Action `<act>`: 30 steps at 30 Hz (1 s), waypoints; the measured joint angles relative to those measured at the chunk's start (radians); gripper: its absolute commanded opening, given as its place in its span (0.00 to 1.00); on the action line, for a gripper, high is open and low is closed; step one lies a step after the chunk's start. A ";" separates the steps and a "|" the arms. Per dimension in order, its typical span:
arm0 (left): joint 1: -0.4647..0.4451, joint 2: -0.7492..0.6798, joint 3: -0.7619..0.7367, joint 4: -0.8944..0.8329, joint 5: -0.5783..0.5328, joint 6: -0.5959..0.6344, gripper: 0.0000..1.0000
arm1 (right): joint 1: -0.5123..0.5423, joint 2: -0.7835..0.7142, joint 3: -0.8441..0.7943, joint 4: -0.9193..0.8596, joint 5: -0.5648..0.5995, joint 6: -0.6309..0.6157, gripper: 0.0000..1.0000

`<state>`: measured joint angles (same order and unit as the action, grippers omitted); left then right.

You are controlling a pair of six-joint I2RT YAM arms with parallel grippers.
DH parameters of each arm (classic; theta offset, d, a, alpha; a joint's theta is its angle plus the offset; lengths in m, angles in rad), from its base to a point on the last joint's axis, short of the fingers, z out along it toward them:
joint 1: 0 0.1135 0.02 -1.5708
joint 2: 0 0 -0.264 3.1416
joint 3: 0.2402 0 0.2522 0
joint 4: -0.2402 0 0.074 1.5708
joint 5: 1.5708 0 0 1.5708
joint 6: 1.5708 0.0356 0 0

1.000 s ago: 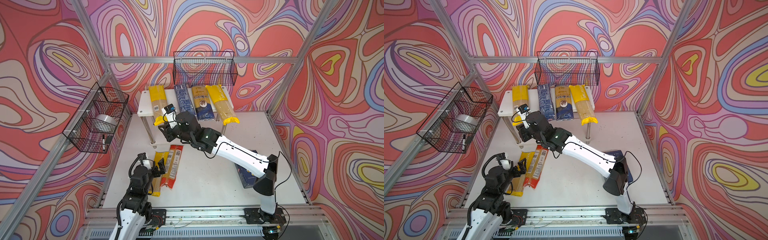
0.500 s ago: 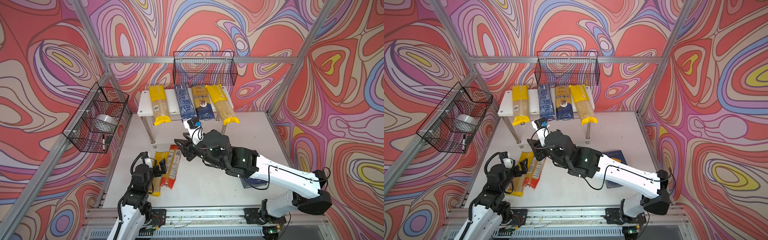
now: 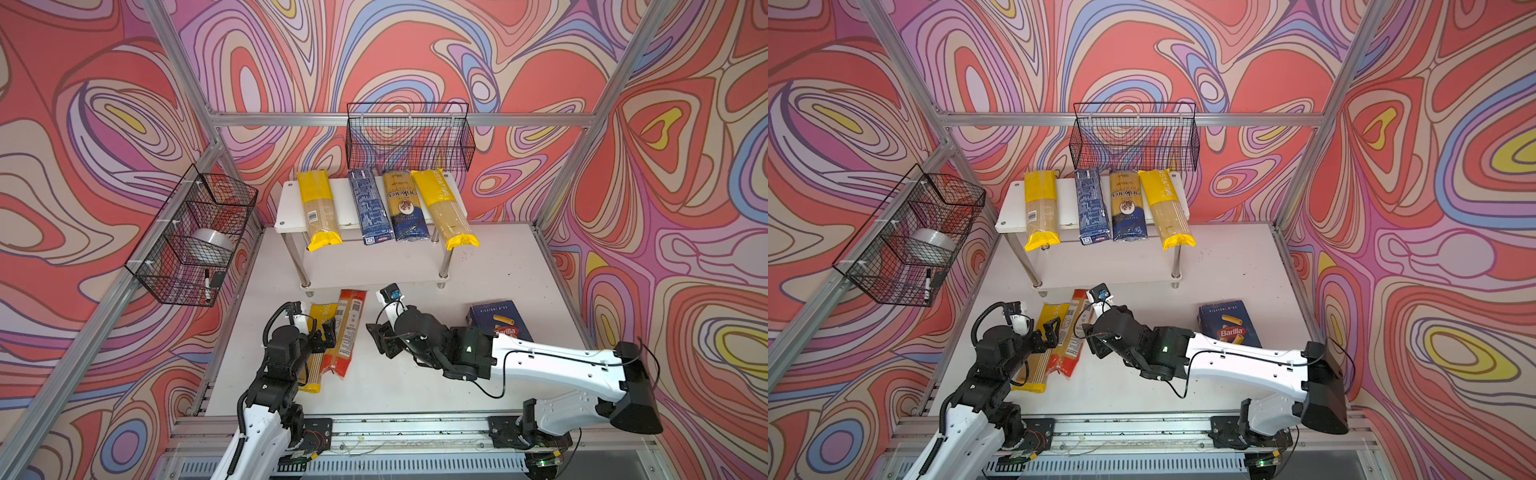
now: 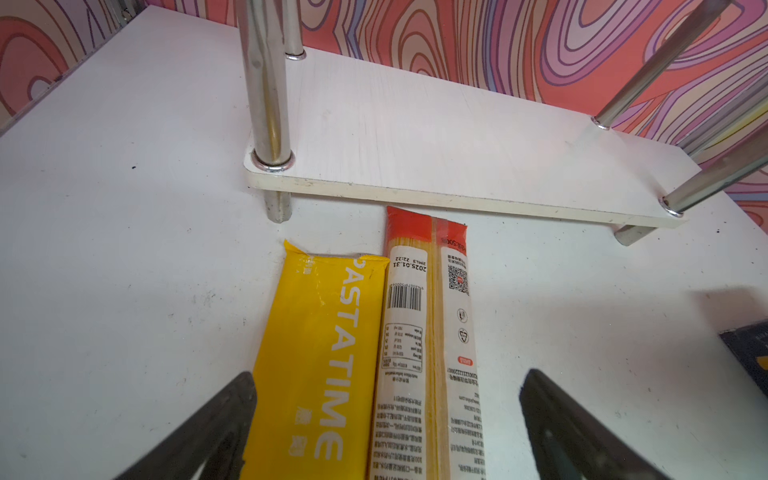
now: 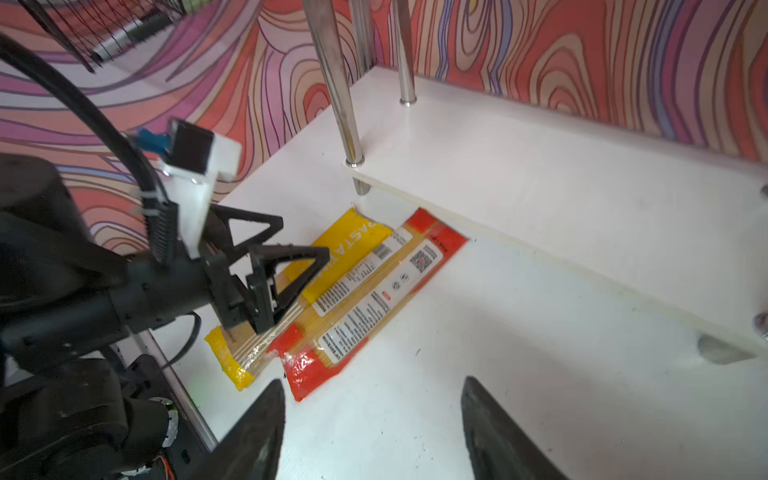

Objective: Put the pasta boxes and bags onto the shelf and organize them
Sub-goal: 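Withdraw the right gripper from the shelf toward the bags on the table, then lower the right gripper onto the red-and-white spaghetti bag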

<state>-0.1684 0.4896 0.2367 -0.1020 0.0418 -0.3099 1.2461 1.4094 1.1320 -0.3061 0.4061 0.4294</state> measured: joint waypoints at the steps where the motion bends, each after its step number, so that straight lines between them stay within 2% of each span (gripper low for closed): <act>1: 0.000 0.001 0.001 0.000 0.000 0.000 1.00 | 0.000 0.009 -0.037 0.010 -0.005 0.027 0.77; 4: 0.000 0.002 0.005 0.001 0.000 0.000 1.00 | 0.000 0.060 -0.084 0.029 -0.013 0.092 0.85; 9: 0.000 -0.007 0.007 0.002 0.003 0.000 1.00 | 0.000 0.208 -0.058 0.026 -0.020 0.159 0.95; 15: 0.000 -0.008 0.007 0.002 0.003 0.000 1.00 | -0.001 0.356 0.042 -0.013 -0.053 0.167 0.98; 25: 0.000 -0.008 0.007 0.002 -0.001 0.000 1.00 | -0.091 0.356 0.034 0.006 -0.158 0.214 0.98; 30: 0.000 -0.008 0.007 0.002 -0.002 0.000 1.00 | -0.097 0.372 0.036 0.023 -0.186 0.225 0.98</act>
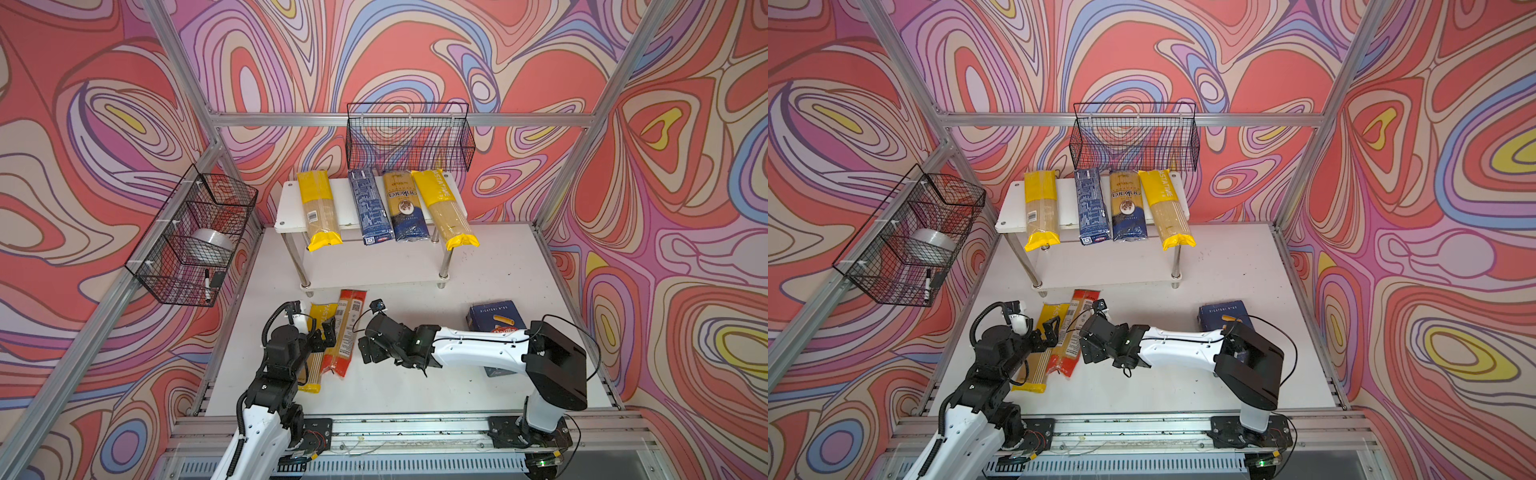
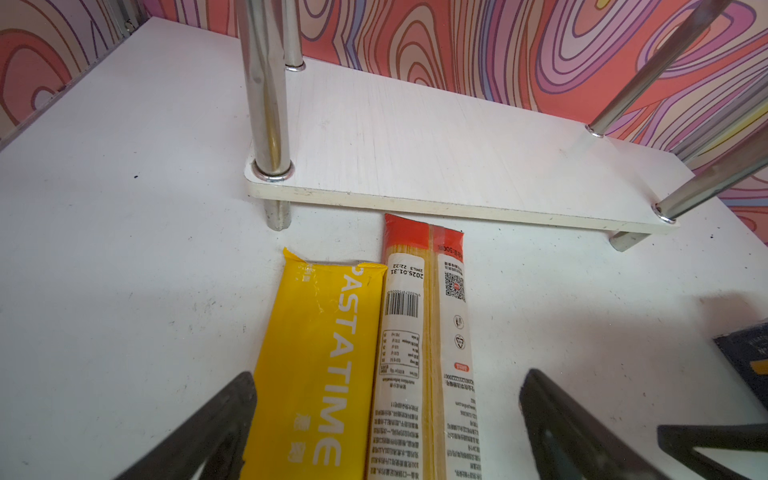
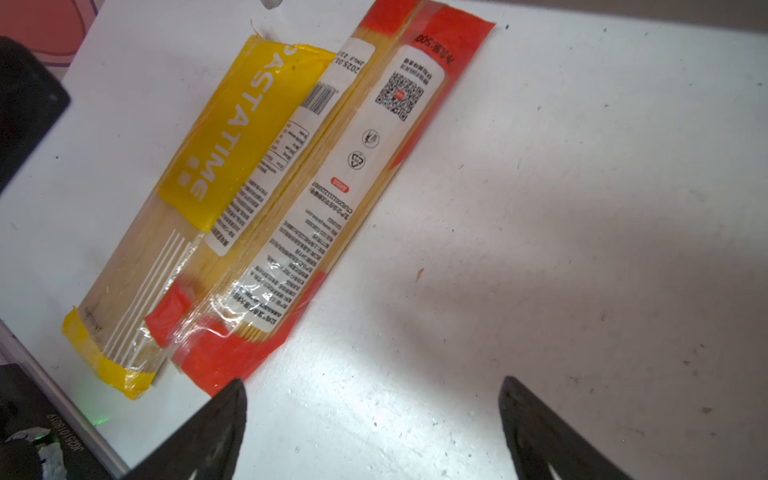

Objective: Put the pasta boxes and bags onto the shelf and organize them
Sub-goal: 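Lower the right gripper onto the red-and-white spaghetti bag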

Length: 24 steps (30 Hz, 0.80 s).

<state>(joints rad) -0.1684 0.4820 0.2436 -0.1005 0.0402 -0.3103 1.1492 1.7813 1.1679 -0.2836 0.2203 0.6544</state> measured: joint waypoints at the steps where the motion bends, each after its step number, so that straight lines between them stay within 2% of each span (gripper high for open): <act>1: 0.000 0.000 0.000 0.000 0.000 0.000 1.00 | 0.002 0.014 0.006 -0.001 -0.006 0.001 0.98; 8: 0.000 -0.008 0.000 0.000 -0.007 0.000 1.00 | 0.002 0.163 0.079 -0.008 -0.076 0.000 0.98; 17: 0.000 -0.010 0.000 0.000 -0.014 0.000 1.00 | 0.003 0.169 0.084 0.038 -0.086 0.021 0.98; 24: 0.000 -0.010 0.000 0.000 -0.016 0.000 1.00 | 0.003 0.187 0.110 0.140 -0.083 0.050 0.98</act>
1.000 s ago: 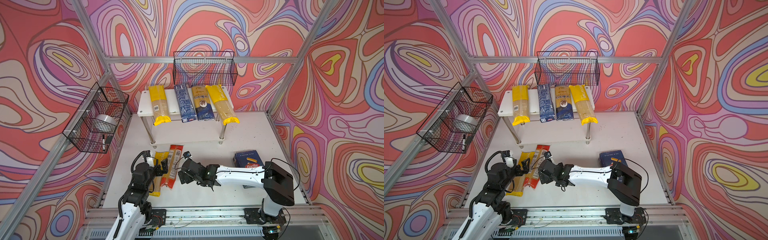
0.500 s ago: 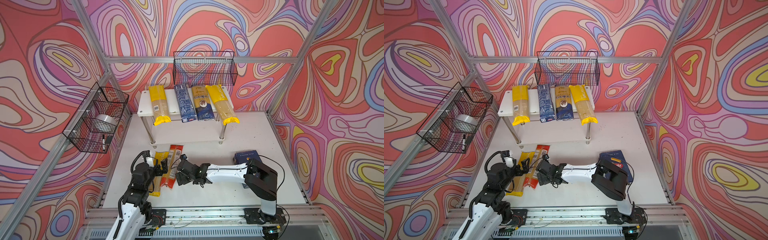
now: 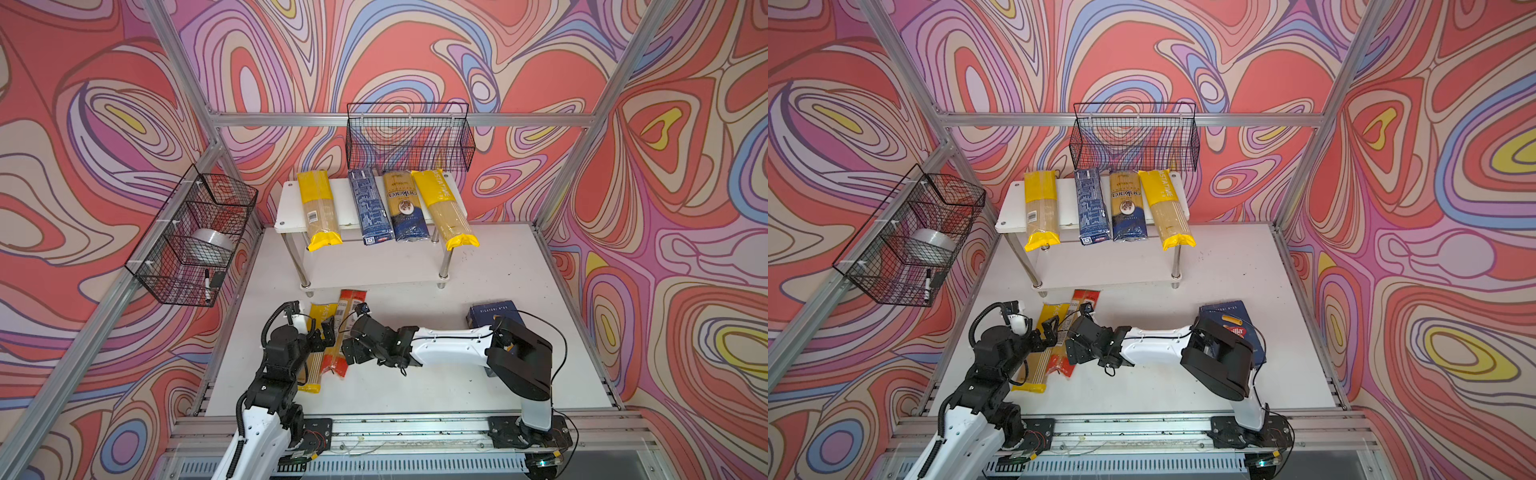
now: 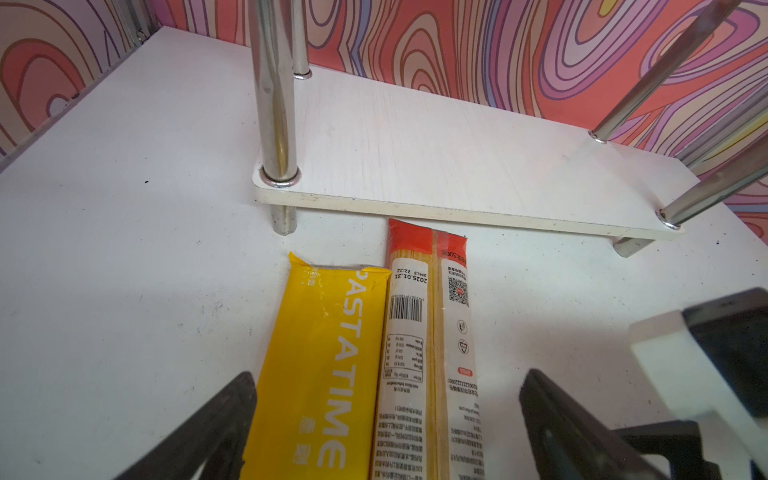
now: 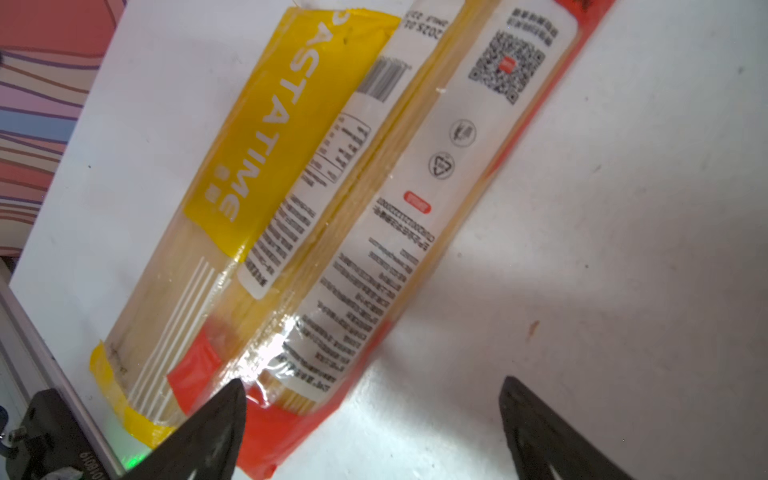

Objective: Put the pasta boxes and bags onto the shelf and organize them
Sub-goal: 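Lower the right gripper onto the red-and-white spaghetti bag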

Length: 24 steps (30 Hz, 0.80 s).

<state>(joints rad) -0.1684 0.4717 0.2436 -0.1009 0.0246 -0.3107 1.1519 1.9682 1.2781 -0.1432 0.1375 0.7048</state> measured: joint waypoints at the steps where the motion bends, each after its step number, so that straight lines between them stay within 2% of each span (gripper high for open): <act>1: 0.000 0.000 0.000 0.000 0.000 0.000 1.00 | 0.000 0.008 0.007 0.010 0.000 0.001 0.98; 11: 0.004 -0.012 0.000 -0.001 -0.008 0.000 1.00 | 0.000 0.119 0.122 0.017 0.011 0.021 0.98; 15: 0.004 -0.023 0.000 -0.002 -0.013 -0.001 1.00 | 0.001 0.158 0.163 -0.021 0.027 0.033 0.98; 20: 0.004 -0.058 0.000 -0.022 -0.069 -0.008 1.00 | 0.001 0.181 0.200 -0.084 0.037 0.056 0.98; 24: 0.005 -0.076 0.000 -0.034 -0.095 -0.008 1.00 | -0.002 0.224 0.303 -0.204 0.027 0.059 0.98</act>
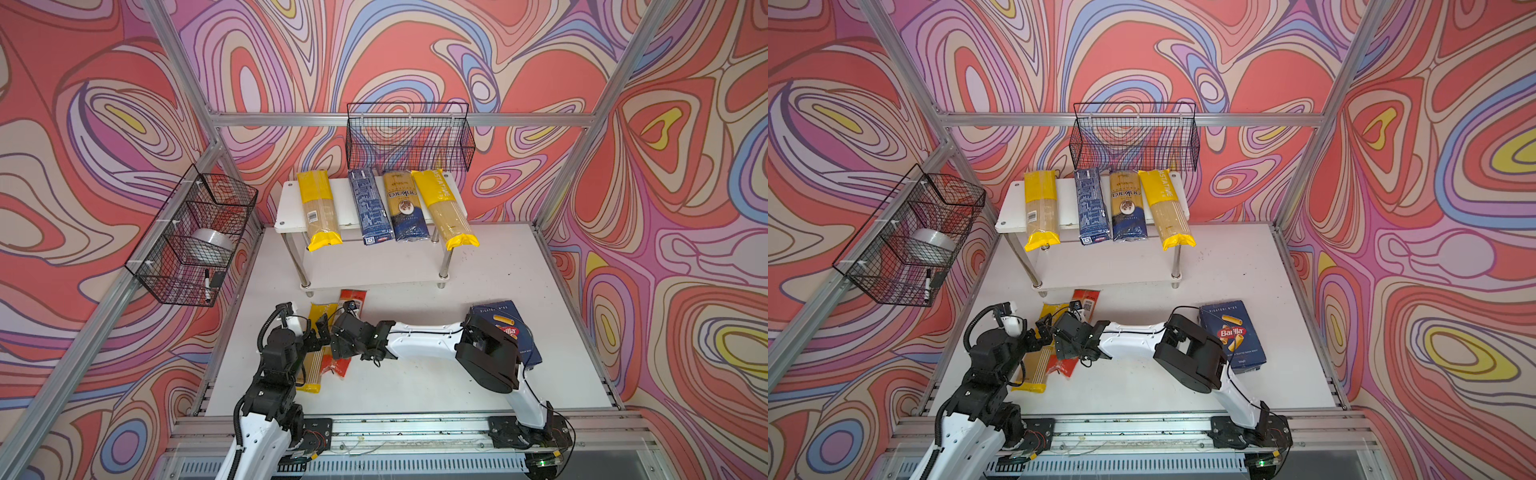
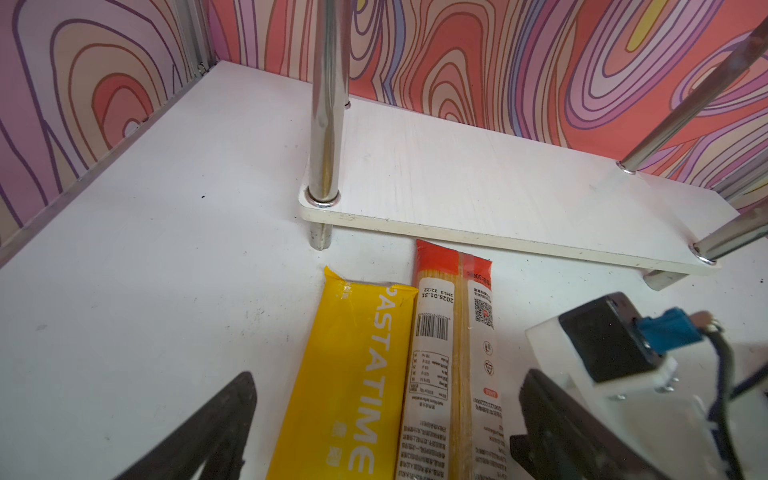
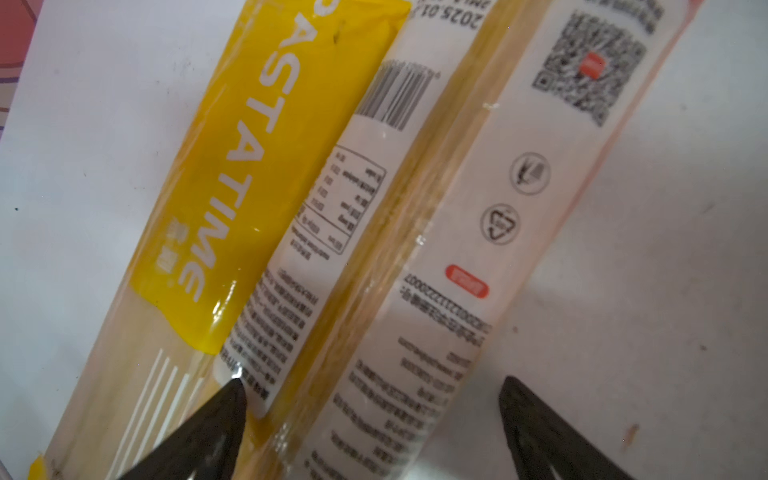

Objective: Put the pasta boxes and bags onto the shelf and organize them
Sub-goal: 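Lower the right gripper onto the red-and-white spaghetti bag, then close the right gripper on the red-and-white spaghetti bag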

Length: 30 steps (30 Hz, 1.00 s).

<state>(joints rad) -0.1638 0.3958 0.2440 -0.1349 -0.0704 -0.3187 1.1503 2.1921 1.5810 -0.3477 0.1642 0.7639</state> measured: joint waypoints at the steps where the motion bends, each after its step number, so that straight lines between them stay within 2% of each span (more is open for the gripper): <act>1: 0.000 -0.002 0.000 0.000 -0.004 0.000 1.00 | 0.000 0.011 0.027 -0.032 -0.003 0.000 0.98; 8: 0.000 -0.002 0.000 -0.002 -0.005 0.001 1.00 | -0.015 0.004 0.044 -0.127 -0.029 0.001 0.98; 17: 0.000 -0.002 0.000 -0.002 0.010 0.003 1.00 | -0.061 -0.131 -0.127 -0.172 -0.064 0.020 0.98; 21: 0.000 -0.002 0.000 -0.002 0.010 0.004 1.00 | -0.061 -0.178 -0.160 -0.187 -0.107 -0.026 0.98; 27: 0.000 -0.002 0.000 -0.002 0.017 0.004 1.00 | 0.032 -0.267 -0.148 -0.195 -0.041 -0.121 0.98; 30: 0.000 -0.001 0.000 -0.001 0.017 0.004 1.00 | 0.044 -0.269 -0.130 -0.191 0.006 -0.131 0.98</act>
<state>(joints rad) -0.1638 0.3946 0.2440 -0.1360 -0.0536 -0.3149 1.1942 1.9228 1.4509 -0.5388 0.1699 0.6327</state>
